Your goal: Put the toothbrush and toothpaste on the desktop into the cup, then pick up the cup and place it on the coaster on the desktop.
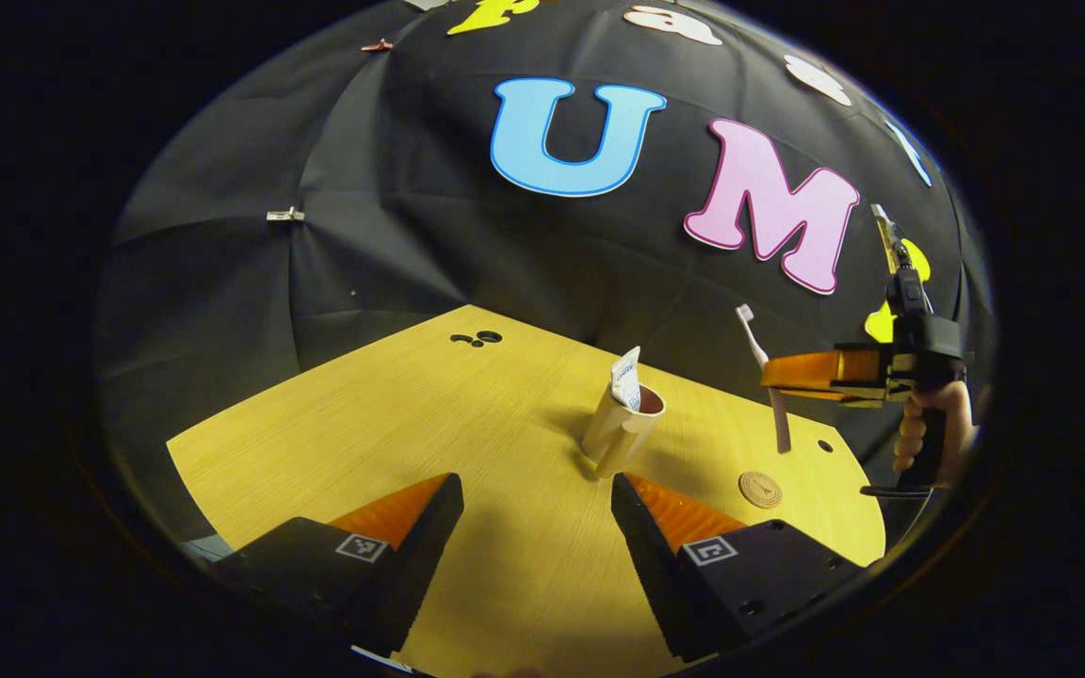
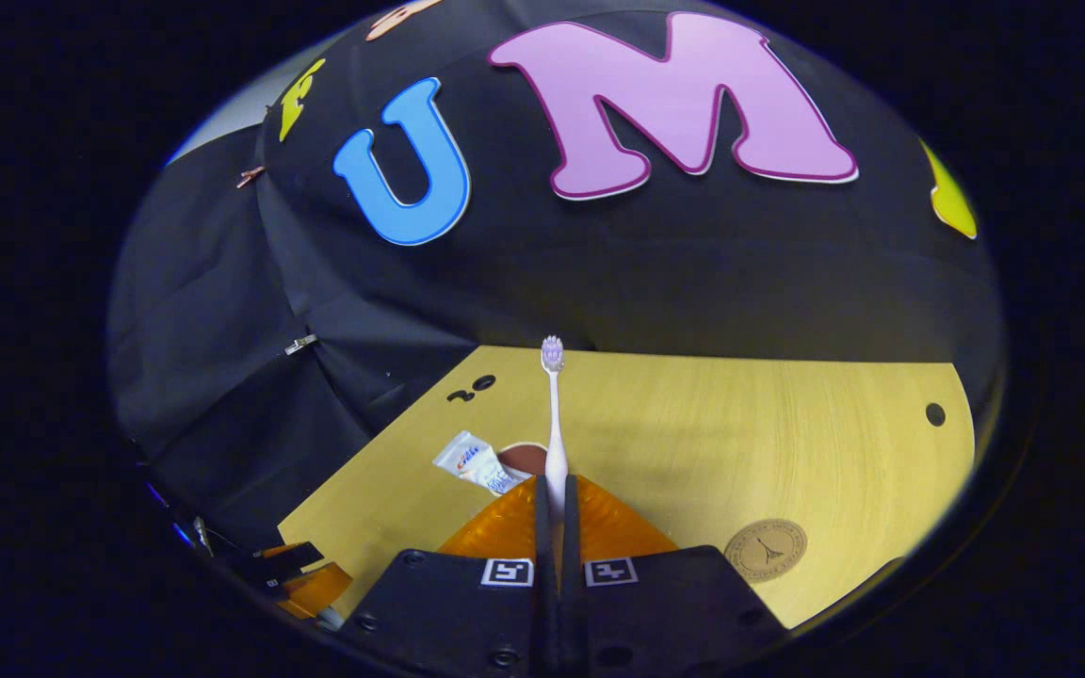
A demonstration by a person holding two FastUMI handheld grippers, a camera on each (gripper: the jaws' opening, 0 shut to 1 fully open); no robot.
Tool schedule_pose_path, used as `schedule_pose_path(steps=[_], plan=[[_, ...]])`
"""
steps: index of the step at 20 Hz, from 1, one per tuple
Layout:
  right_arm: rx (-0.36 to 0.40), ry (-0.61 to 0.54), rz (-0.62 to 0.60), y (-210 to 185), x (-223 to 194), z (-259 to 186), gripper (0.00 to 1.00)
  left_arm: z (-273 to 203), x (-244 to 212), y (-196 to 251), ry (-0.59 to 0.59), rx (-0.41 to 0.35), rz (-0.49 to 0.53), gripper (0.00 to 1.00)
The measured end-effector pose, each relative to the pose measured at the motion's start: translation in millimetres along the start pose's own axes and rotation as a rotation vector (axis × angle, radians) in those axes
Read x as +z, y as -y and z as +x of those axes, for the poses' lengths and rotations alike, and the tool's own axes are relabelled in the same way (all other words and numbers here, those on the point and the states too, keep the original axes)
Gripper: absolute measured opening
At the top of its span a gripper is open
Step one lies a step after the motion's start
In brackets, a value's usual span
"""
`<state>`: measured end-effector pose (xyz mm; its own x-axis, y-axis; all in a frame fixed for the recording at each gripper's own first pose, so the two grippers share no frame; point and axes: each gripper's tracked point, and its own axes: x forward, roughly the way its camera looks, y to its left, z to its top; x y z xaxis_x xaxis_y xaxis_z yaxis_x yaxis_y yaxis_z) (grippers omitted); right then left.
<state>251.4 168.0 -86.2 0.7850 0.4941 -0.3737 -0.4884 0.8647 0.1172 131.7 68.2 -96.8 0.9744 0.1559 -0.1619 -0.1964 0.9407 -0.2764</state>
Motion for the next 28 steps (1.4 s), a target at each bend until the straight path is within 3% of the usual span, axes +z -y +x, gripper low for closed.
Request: schedule_pose_path(steps=[10,19,28], plan=[[-0.002,0.197,-0.05,-21,48,78,0.05,16,17,-36,0.023,0.023,0.002,0.97],[0.049,0.264,-0.084,-29,12,139,0.05,33,5,-47,0.019,0.028,-0.044,0.98],[0.073,0.238,-0.088,-17,-44,140,0.08,44,-13,-30,-0.01,-0.006,-0.003,0.98]])
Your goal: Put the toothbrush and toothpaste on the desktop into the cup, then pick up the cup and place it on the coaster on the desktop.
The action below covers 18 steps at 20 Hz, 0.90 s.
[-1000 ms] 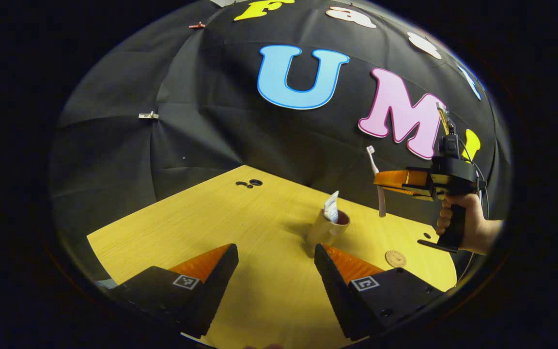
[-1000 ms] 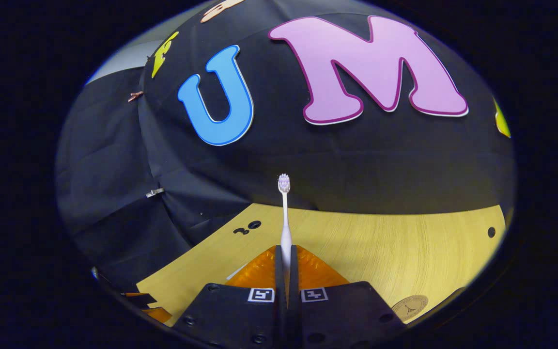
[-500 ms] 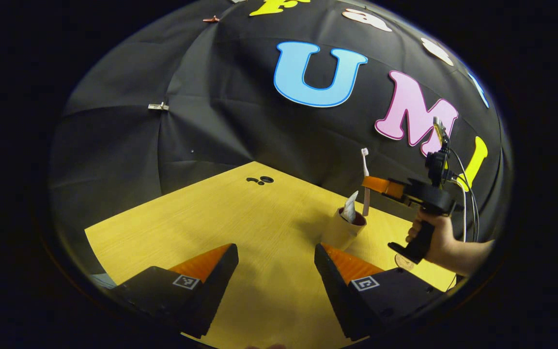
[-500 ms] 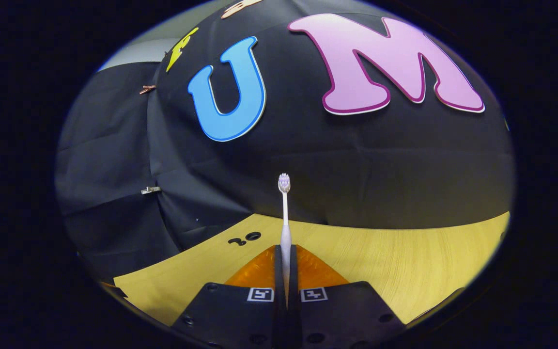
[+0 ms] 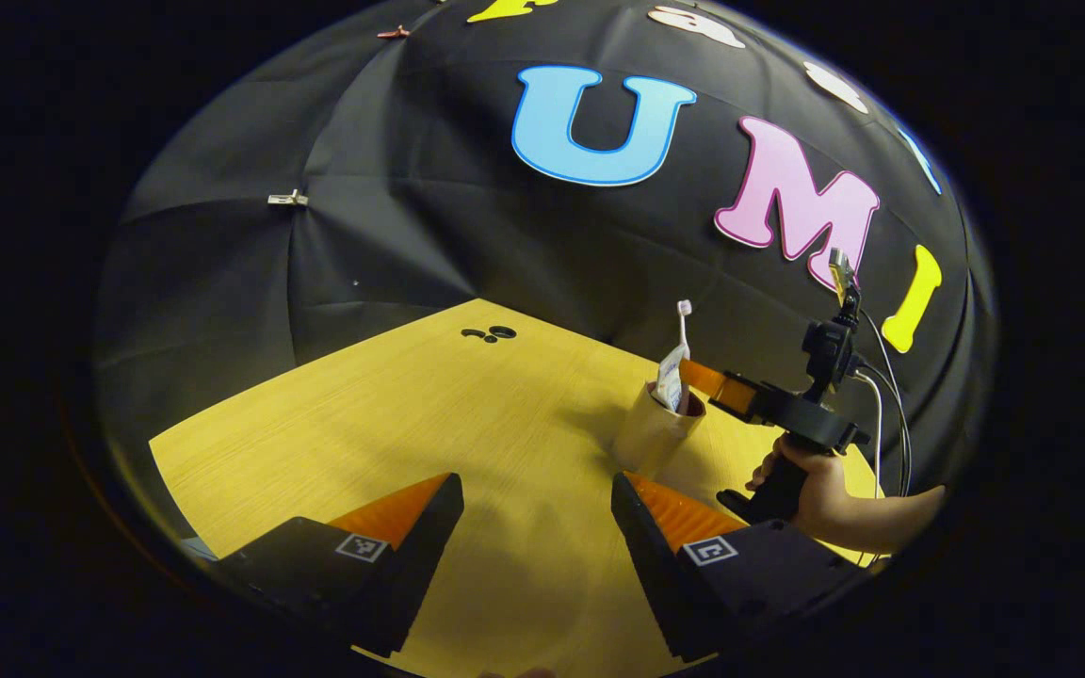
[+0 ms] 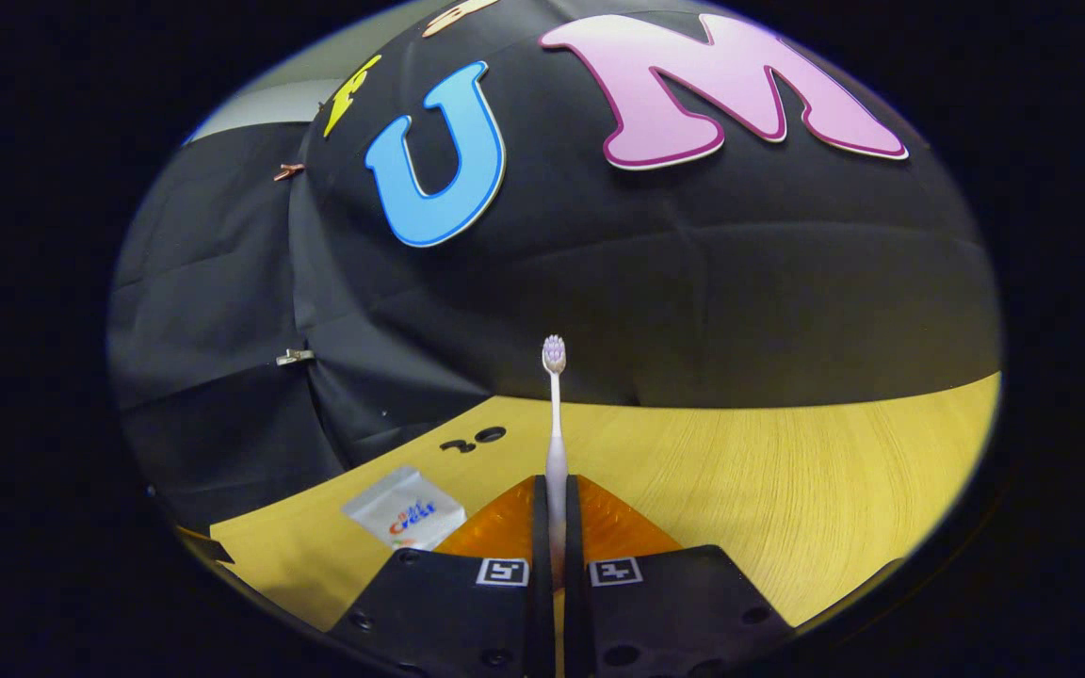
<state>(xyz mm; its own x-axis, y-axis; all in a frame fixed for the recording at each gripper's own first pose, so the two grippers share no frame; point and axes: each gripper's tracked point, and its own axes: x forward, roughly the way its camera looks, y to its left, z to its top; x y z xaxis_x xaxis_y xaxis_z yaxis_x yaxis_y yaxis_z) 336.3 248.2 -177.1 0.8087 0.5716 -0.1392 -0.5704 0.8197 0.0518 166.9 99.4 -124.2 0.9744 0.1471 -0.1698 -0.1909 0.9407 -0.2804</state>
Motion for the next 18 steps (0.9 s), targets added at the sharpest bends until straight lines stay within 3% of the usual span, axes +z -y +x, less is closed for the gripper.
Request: schedule_pose_path(steps=[3,6,7,11,18], plan=[[0.016,0.004,-0.043,-1,-3,-17,0.15,4,-4,10,-0.007,-0.012,0.022,0.97],[0.012,-0.017,-0.036,10,-7,-41,0.42,7,-1,27,-0.008,-0.039,0.048,0.98],[-0.002,-0.034,-0.03,18,-11,-52,0.31,9,-1,32,-0.01,-0.051,0.056,0.97],[-0.066,-0.086,-0.024,54,-21,-96,1.0,18,2,55,-0.048,-0.117,0.112,0.97],[-0.238,-0.118,-0.011,131,-7,-167,0.98,49,2,77,-0.176,-0.216,0.247,0.98]])
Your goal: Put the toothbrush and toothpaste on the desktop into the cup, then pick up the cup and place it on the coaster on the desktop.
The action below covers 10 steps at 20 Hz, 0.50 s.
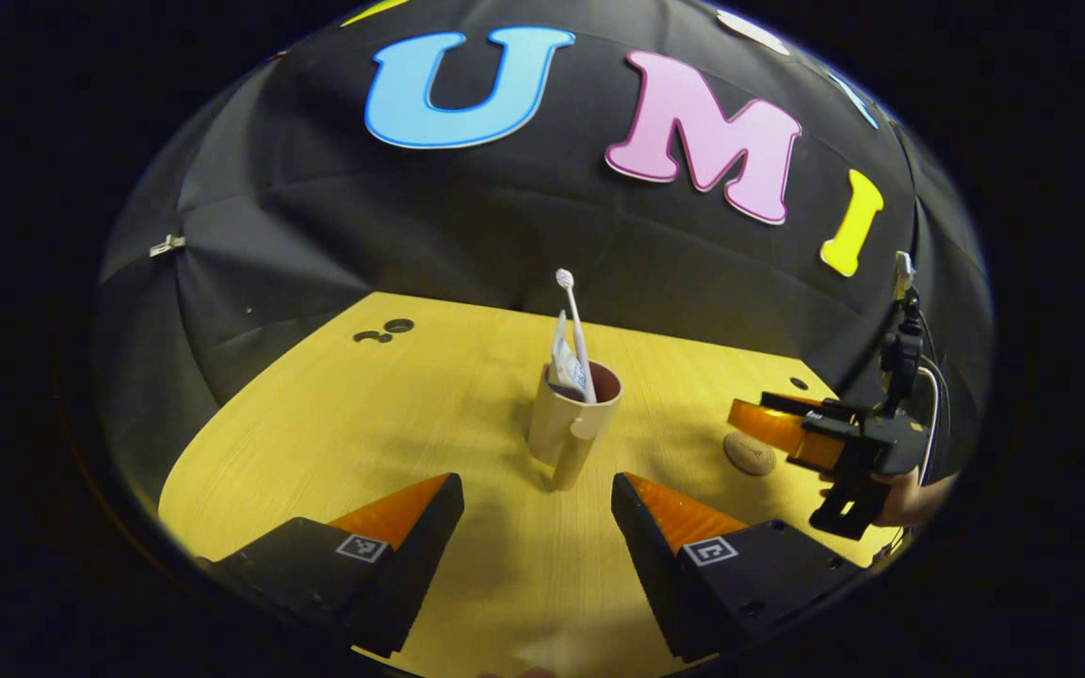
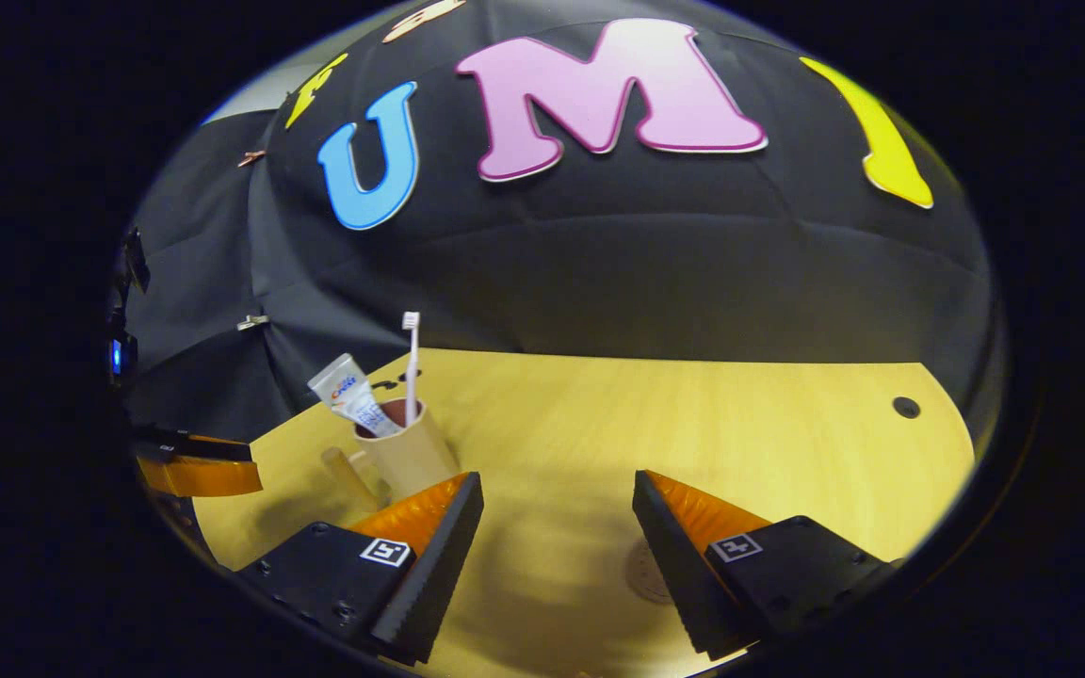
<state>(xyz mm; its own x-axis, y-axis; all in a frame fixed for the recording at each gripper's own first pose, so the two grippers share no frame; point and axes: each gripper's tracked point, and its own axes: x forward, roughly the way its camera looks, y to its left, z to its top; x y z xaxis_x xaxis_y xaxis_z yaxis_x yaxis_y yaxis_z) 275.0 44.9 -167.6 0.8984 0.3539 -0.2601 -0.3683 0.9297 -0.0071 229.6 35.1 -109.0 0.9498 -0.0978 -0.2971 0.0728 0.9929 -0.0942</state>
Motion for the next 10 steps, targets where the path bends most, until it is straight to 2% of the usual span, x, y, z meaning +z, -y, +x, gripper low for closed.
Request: schedule_pose_path(steps=[4,6,10], plan=[[-0.111,-0.016,0.016,52,0,-28,0.98,29,0,8,-0.085,-0.048,0.07,0.98],[-0.158,-0.027,0.021,76,-4,-43,0.98,40,-3,17,-0.14,-0.068,0.072,0.98],[-0.213,-0.061,0.043,112,-18,-80,0.98,66,-15,19,-0.268,-0.05,0.115,0.98]])
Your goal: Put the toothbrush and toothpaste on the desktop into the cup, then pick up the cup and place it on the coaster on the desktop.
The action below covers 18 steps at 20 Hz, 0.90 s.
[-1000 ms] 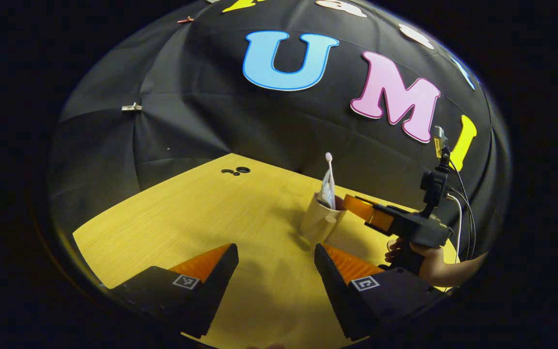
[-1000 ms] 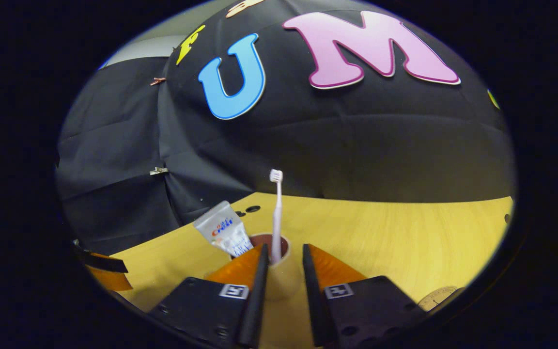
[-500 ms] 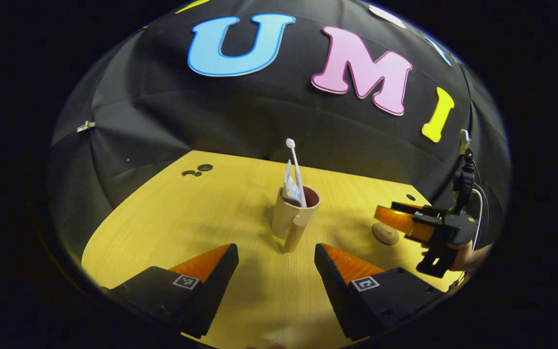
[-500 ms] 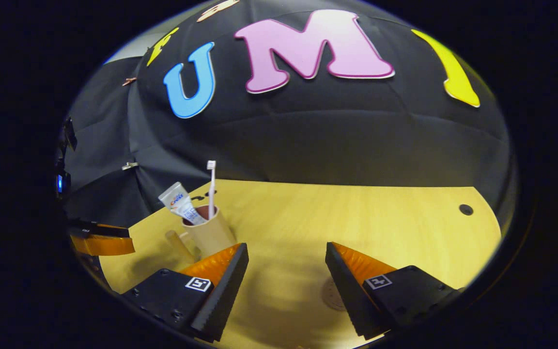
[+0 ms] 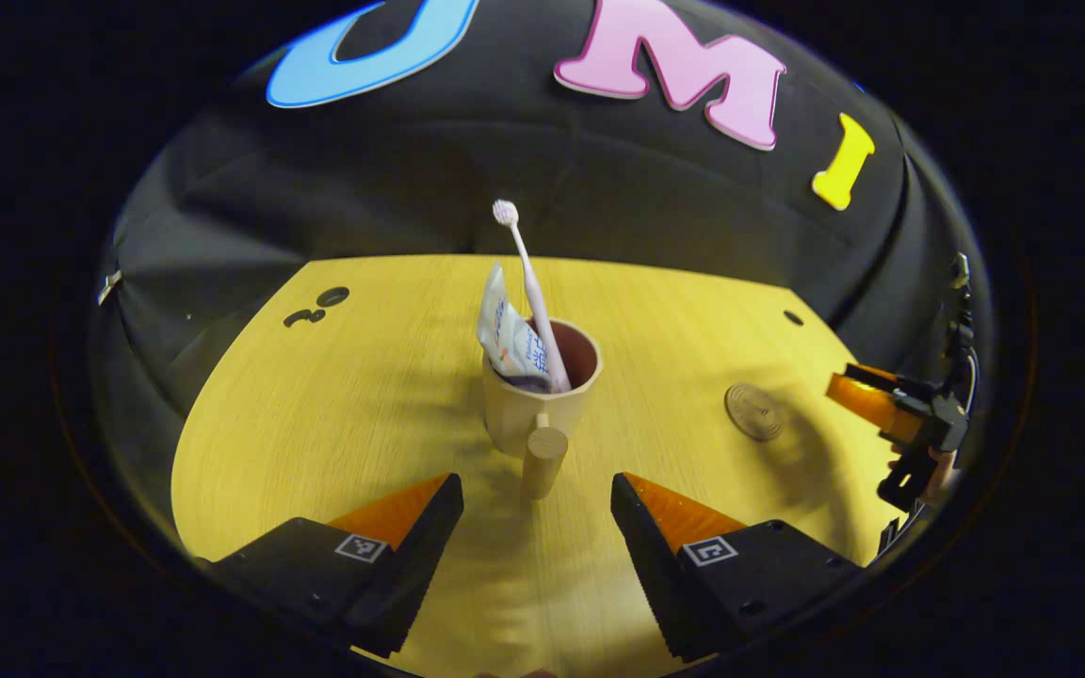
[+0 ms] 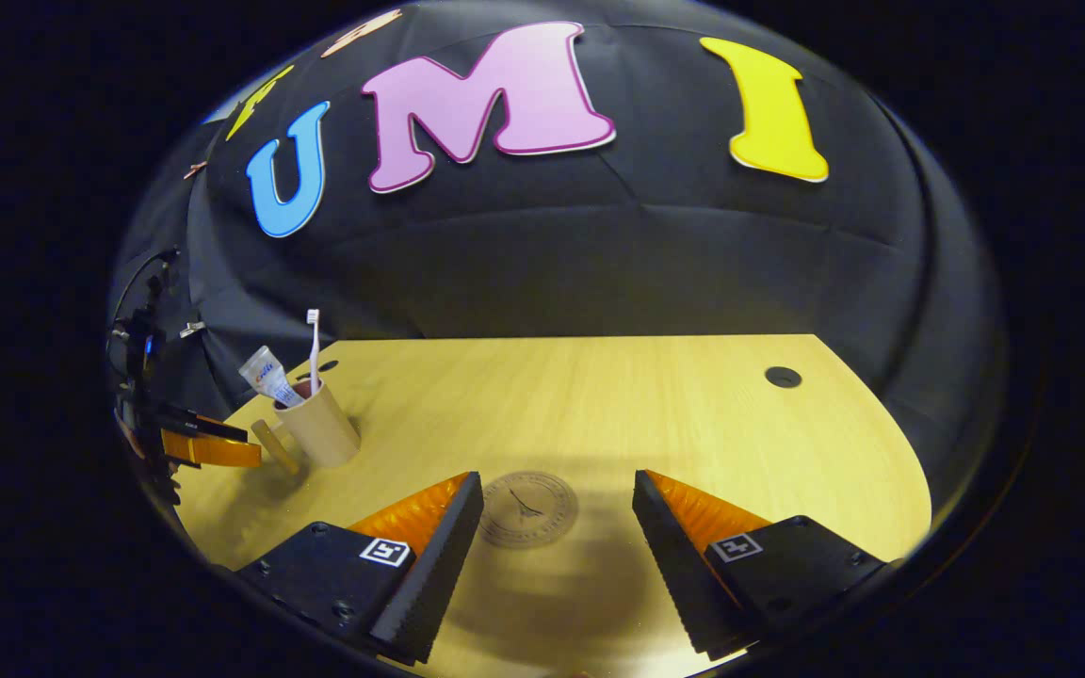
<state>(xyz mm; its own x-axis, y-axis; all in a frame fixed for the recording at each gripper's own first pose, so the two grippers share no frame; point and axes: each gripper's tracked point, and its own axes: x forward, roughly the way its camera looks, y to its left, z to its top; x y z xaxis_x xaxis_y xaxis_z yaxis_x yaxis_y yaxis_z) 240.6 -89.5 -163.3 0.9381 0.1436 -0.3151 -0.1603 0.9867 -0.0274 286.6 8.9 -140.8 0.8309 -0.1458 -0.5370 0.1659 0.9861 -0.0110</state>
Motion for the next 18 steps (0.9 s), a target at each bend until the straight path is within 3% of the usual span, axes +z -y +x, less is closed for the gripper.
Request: schedule_pose_path(steps=[12,16,18], plan=[[-0.295,-0.043,0.212,121,-30,-85,0.98,56,10,0,-0.247,0.046,0.041,0.94],[-0.368,-0.068,0.25,142,-46,-120,0.98,61,6,1,-0.299,0.051,0.041,0.78],[-0.396,-0.066,0.27,151,-48,-134,0.98,64,0,2,-0.325,0.045,0.045,0.63]])
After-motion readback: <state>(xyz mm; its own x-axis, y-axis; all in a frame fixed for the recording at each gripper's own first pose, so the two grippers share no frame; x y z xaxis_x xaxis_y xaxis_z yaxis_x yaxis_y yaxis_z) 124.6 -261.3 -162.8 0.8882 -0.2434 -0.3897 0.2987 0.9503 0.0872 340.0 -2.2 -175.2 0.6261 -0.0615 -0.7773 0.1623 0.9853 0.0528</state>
